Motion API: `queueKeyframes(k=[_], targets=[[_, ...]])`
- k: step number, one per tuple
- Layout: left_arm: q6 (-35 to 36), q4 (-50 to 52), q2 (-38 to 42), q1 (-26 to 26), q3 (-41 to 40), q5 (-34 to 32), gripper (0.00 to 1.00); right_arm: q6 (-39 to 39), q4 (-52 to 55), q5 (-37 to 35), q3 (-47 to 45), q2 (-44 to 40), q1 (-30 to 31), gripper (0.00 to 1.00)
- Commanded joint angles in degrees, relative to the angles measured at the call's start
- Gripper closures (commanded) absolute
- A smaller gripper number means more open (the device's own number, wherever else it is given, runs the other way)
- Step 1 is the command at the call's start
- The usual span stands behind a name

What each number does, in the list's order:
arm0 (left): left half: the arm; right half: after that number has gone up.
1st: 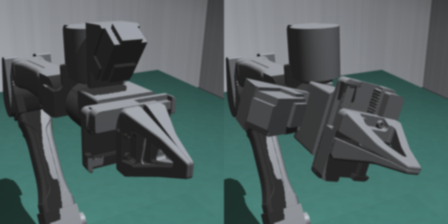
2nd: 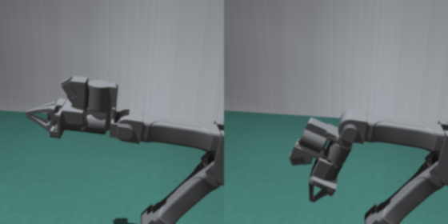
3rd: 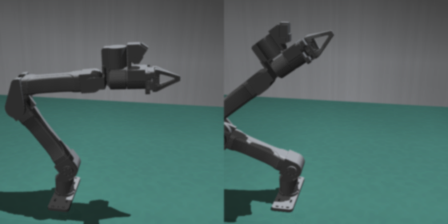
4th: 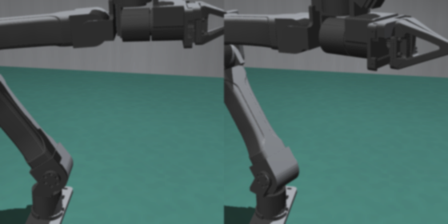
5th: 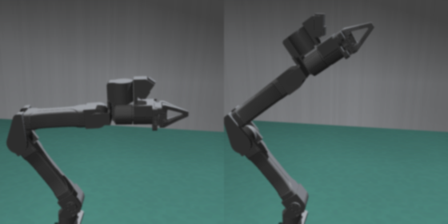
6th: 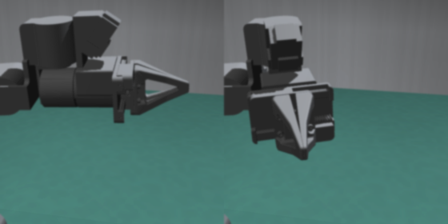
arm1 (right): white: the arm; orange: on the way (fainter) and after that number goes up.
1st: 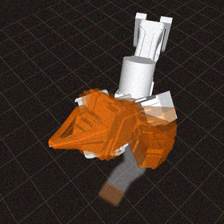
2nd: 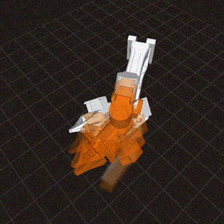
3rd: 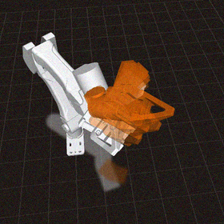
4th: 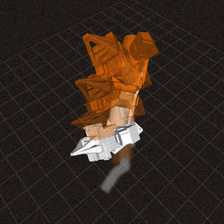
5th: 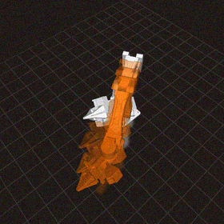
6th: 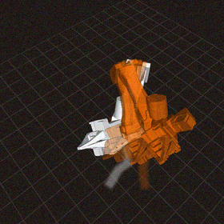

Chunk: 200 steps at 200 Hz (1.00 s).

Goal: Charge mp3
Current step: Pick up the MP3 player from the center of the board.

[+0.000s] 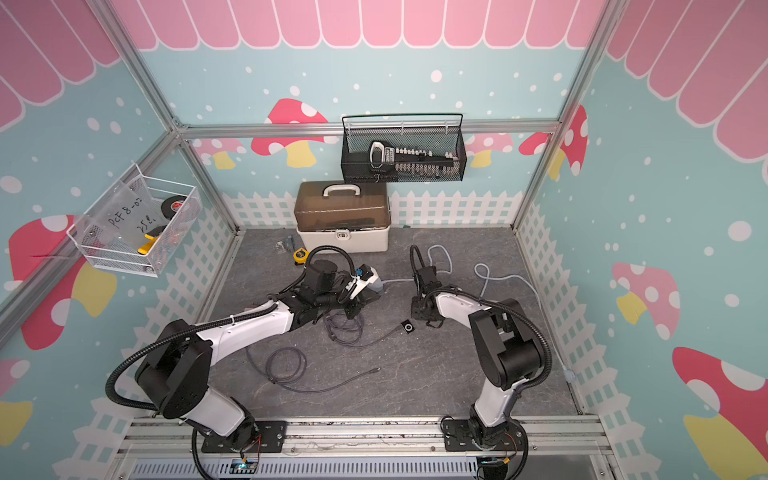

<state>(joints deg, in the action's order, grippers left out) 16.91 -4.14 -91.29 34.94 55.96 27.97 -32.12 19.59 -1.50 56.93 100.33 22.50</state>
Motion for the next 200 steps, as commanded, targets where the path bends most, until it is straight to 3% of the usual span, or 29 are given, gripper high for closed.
queueKeyframes(k=[1, 44, 82, 200], targets=[[0.00, -3.15, 0.51, -0.30, -1.59, -0.72, 1.00, 7.81, 4.43, 7.32, 0.71, 5.05, 0.51, 0.77], [-1.25, -6.24, 0.40, -0.29, -2.92, -1.11, 1.00, 13.09, 6.68, 5.83, 2.63, 4.57, 0.45, 0.57], [-0.75, -6.68, 0.60, -0.47, -2.81, -2.17, 1.00, 13.88, 6.16, 4.94, 2.81, 3.73, 0.35, 0.50], [-0.03, -6.69, 0.61, -1.23, -2.53, -2.58, 1.00, 14.60, 5.34, 2.20, 0.91, 4.17, -0.79, 0.62]])
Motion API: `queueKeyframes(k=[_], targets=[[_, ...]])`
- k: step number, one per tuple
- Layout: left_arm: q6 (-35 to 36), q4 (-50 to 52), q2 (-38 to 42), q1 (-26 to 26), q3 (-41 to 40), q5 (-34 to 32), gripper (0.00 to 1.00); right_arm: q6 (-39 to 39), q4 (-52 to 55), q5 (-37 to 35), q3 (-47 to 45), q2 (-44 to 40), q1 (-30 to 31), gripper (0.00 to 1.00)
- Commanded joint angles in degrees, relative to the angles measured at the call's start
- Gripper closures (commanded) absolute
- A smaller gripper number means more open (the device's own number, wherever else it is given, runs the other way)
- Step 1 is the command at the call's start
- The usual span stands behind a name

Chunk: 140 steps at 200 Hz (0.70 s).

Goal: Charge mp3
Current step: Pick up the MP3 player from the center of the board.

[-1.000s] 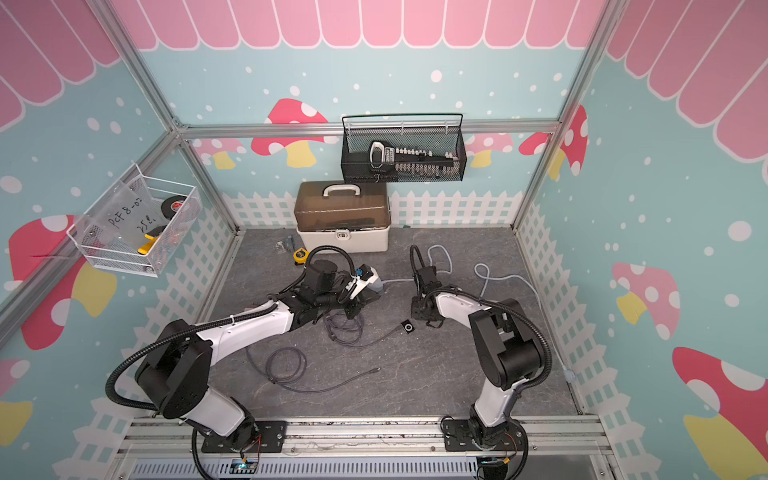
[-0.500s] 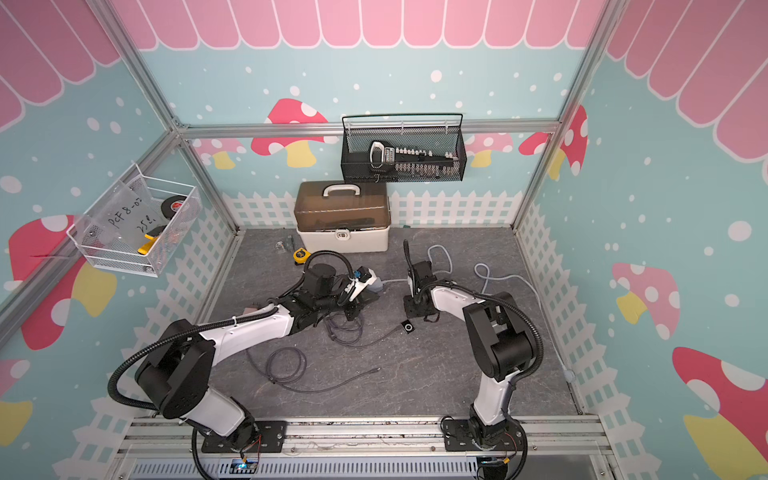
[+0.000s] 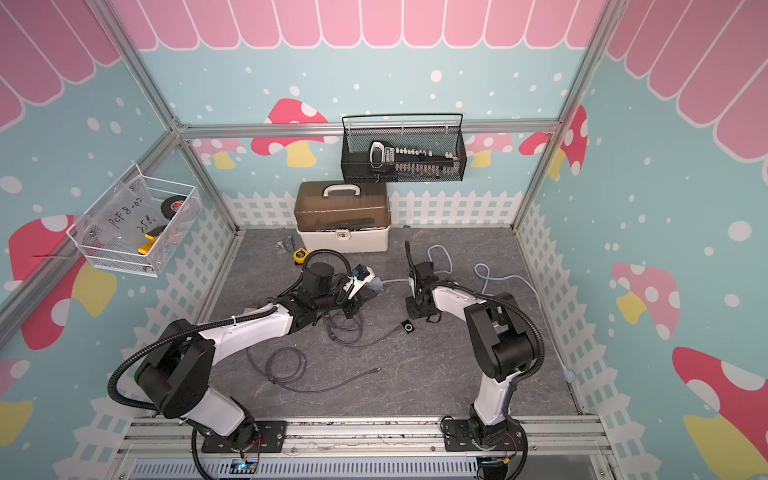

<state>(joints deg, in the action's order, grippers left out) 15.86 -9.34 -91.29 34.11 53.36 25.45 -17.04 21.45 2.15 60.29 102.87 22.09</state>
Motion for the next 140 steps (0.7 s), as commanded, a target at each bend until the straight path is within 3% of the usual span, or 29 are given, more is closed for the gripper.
queueKeyframes(k=[1, 76, 112, 140], targets=[[1.06, -1.48, 0.60, -0.42, 0.07, -0.06, 1.00, -0.56, 3.45, -1.54, -2.41, 1.63, -0.38, 0.61], [1.54, -0.24, 0.06, -0.63, 0.94, 0.58, 1.00, -1.80, 1.93, -1.01, -2.79, 2.68, 0.15, 0.59], [1.55, -0.09, -0.14, -0.78, 1.13, 0.89, 1.00, -1.96, 2.38, -1.92, -2.81, 3.04, 0.37, 0.68], [1.38, -0.13, -0.34, -0.80, 1.22, 1.18, 1.00, -1.83, 2.12, -2.77, -2.67, 3.43, 1.09, 0.68]])
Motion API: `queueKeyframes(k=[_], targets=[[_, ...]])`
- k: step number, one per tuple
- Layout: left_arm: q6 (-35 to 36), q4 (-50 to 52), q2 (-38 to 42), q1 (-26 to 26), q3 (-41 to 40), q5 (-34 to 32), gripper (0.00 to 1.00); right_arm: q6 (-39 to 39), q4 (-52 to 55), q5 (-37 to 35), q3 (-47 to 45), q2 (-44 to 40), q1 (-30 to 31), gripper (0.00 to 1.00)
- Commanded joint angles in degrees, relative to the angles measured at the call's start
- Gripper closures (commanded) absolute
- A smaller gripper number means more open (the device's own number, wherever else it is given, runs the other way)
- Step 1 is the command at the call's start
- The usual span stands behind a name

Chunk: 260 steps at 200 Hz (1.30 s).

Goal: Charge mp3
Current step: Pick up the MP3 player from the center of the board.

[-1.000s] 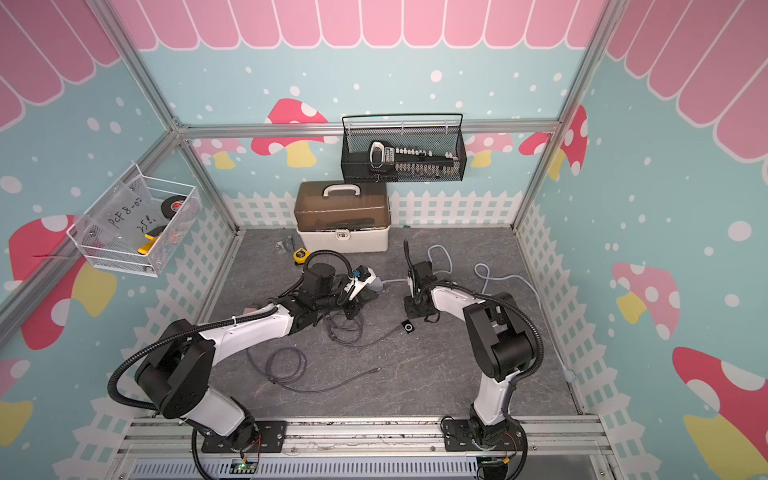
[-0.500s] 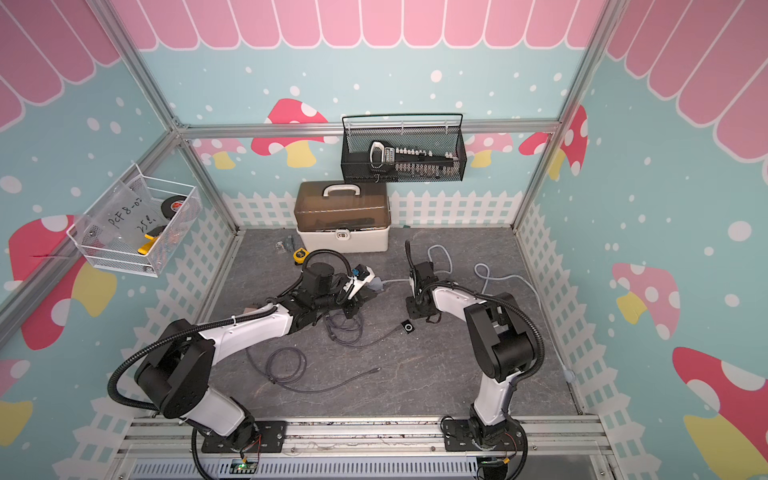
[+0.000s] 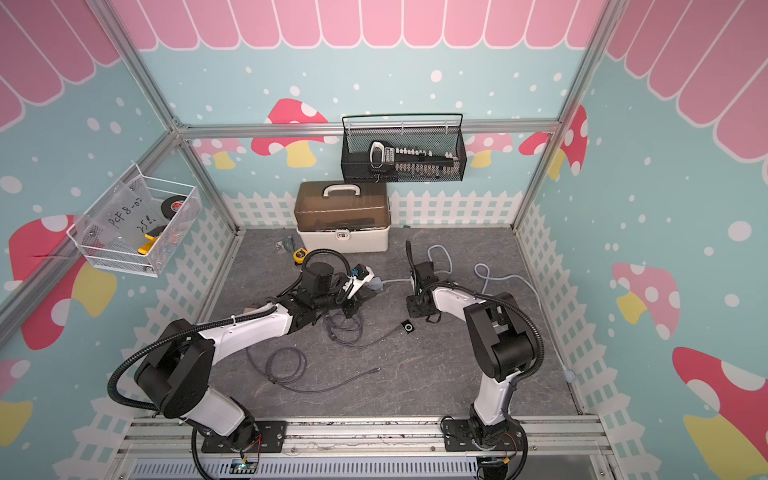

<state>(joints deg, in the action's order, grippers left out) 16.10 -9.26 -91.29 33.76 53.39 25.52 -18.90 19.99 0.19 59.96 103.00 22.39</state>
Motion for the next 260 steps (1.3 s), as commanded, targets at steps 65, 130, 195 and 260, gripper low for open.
queueKeyframes(k=[65, 130, 195, 260], targets=[[0.95, -0.16, -0.27, -0.45, 1.19, 1.20, 1.00, 0.79, 3.09, -0.10, -2.11, 3.74, 1.07, 0.74], [3.23, 4.12, 0.75, -0.18, 2.72, 1.37, 1.00, 3.64, 3.51, 1.04, -1.14, -3.92, 0.99, 0.81], [9.48, 11.98, 2.21, 1.66, 6.92, 1.56, 1.00, 12.99, 12.51, 9.88, 4.84, -14.16, 0.81, 0.83], [11.59, 15.05, 1.82, 5.94, 11.34, -2.89, 1.00, 13.02, 18.42, 14.34, 10.07, -17.86, 0.81, 0.84]])
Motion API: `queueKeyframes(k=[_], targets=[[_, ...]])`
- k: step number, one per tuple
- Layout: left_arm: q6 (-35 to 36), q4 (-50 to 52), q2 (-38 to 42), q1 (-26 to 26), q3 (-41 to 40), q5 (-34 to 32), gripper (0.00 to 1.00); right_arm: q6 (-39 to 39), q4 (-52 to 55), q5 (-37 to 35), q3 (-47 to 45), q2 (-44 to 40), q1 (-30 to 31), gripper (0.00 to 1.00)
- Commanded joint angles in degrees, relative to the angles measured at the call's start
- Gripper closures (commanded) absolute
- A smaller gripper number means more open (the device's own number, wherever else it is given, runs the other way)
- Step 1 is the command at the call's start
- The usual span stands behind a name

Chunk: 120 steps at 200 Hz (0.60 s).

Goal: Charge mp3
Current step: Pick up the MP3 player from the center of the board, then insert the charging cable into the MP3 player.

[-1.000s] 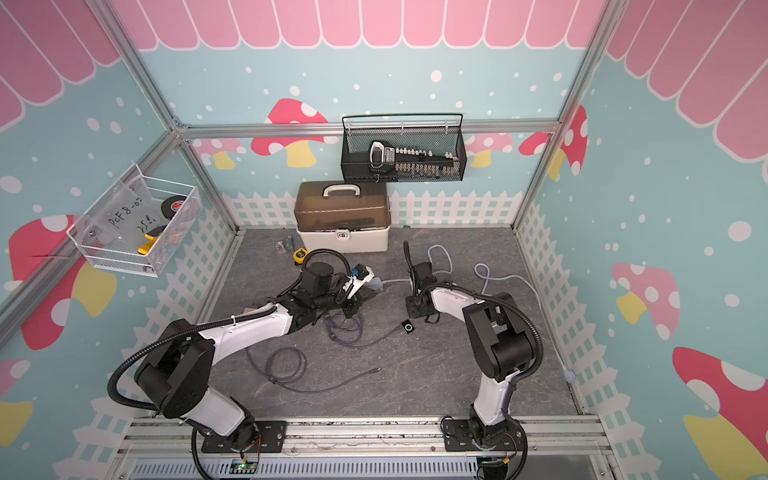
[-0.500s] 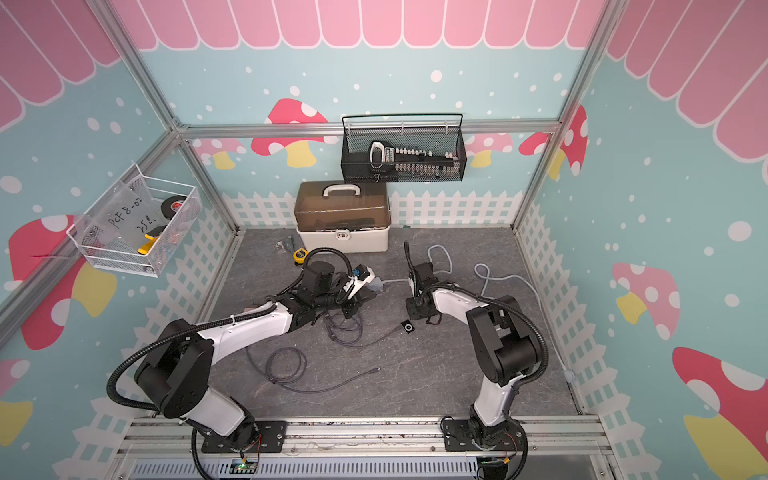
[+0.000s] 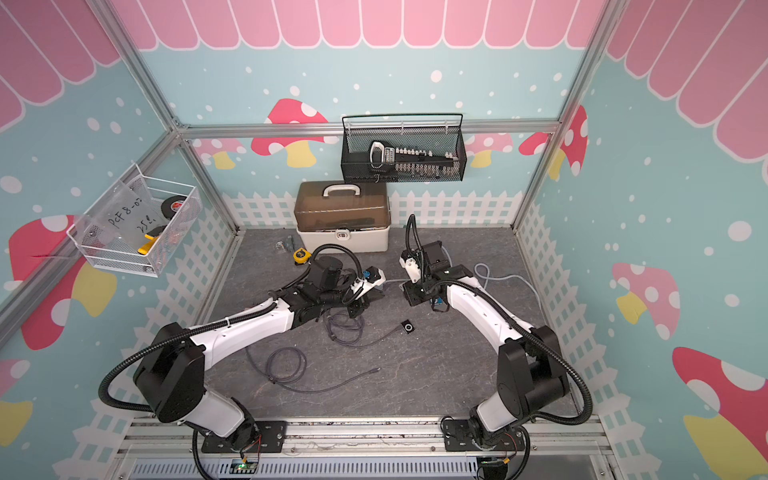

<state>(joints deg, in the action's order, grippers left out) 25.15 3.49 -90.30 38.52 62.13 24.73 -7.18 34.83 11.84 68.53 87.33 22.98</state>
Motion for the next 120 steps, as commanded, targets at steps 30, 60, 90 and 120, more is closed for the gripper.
queueKeyframes(k=[30, 60, 90, 120], targets=[[2.88, 2.73, 0.13, 2.59, 3.46, -5.06, 1.00, 0.84, 3.90, 4.11, 2.11, -2.68, 0.22, 0.84], [2.76, 1.46, -0.58, 3.13, 2.88, -8.24, 1.00, 0.32, 4.22, 4.49, 2.48, -2.69, 0.22, 0.84], [1.93, -1.55, -0.96, 3.14, 1.82, -9.54, 1.00, -0.14, 4.53, 4.64, 2.83, -3.11, 0.22, 0.84], [0.96, -1.55, -2.81, 3.23, 2.95, -9.13, 1.00, -0.40, 4.46, 4.47, 3.13, -3.40, 0.14, 0.84]])
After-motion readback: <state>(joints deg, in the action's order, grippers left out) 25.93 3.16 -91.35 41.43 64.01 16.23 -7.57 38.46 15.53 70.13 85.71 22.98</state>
